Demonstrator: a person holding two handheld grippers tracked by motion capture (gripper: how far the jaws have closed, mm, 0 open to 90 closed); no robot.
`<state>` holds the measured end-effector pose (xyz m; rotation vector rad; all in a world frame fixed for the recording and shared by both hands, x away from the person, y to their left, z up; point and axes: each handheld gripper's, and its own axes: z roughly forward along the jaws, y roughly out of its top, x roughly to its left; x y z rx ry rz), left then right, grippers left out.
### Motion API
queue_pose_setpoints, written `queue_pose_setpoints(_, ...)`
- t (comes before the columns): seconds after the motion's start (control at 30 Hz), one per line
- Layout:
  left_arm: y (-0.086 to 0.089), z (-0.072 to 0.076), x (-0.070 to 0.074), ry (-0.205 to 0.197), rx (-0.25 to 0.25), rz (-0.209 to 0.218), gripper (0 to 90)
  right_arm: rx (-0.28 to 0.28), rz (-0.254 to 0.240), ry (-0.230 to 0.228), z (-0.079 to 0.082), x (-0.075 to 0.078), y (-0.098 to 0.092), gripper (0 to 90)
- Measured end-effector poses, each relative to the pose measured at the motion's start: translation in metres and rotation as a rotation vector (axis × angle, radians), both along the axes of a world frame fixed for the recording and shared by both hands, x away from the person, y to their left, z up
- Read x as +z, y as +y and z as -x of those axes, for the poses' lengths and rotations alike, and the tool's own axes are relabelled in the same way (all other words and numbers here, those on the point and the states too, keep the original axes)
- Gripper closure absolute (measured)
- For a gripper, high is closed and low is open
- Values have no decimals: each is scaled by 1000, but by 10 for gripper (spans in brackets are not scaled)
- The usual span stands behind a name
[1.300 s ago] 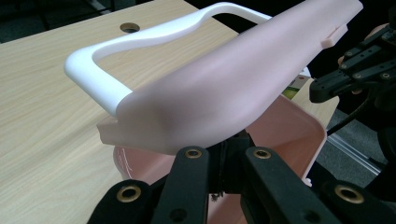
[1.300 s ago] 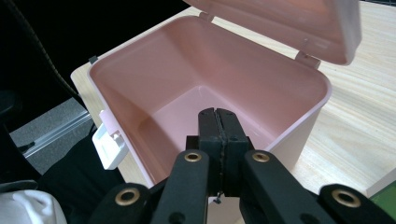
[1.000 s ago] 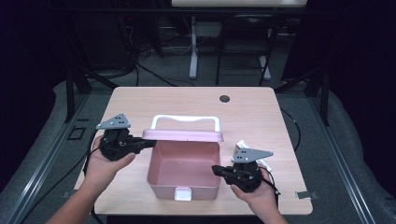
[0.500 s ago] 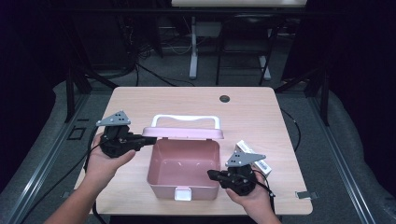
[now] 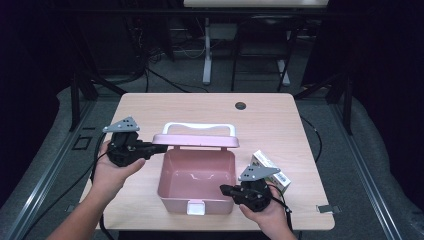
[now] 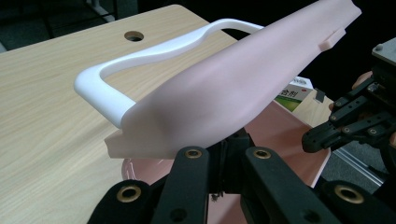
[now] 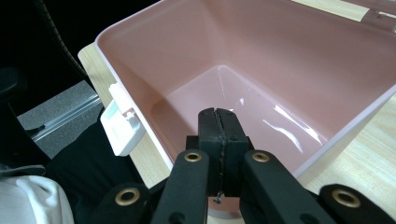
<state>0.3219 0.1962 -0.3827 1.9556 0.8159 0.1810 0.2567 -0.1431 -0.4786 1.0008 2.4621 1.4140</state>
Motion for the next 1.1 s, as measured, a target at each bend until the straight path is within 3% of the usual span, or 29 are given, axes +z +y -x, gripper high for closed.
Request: queue_pose_setpoints(1.1, -1, -13, 7, 9, 20, -3, 900, 11, 14, 21, -2, -16, 7, 900)
